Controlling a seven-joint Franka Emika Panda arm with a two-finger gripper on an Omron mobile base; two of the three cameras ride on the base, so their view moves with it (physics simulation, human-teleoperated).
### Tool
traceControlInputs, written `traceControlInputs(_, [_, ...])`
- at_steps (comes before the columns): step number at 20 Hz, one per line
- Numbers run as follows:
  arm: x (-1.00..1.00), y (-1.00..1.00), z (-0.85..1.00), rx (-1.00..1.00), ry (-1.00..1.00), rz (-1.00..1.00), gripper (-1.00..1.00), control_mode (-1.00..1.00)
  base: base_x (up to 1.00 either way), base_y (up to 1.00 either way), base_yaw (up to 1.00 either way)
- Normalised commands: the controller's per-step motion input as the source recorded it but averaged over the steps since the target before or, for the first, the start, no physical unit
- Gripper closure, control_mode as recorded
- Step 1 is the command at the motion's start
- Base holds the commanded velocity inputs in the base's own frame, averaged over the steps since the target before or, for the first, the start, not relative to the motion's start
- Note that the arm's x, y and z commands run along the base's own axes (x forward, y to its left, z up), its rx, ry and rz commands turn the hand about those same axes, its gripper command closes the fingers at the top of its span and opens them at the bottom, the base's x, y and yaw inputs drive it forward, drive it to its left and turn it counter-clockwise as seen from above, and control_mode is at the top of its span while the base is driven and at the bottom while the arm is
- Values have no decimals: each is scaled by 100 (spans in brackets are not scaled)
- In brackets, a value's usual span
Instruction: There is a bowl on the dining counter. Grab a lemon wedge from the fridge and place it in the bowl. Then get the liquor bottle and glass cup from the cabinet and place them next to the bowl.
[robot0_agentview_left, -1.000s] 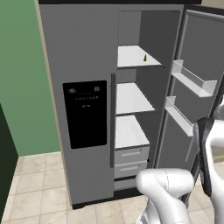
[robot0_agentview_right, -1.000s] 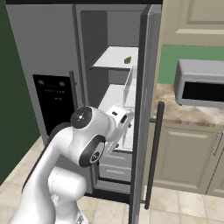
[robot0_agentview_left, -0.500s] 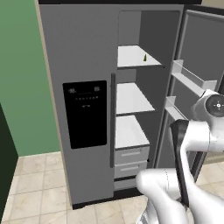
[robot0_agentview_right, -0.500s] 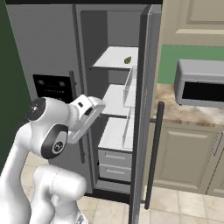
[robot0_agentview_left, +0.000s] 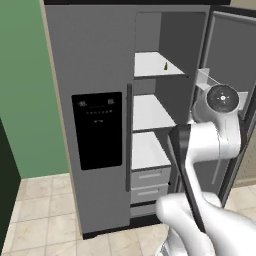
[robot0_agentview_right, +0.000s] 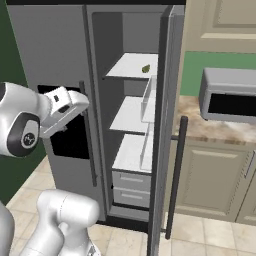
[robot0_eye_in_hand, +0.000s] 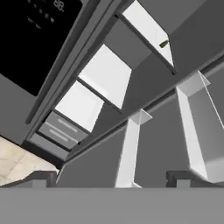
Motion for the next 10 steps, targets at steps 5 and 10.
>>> traceControlInputs(5, [-30, 42, 33, 31, -3, -1, -100, -100, 0, 0, 0])
traceControlInputs(10, [-11, 25, 5, 32, 0, -3, -100, -100, 0, 0, 0])
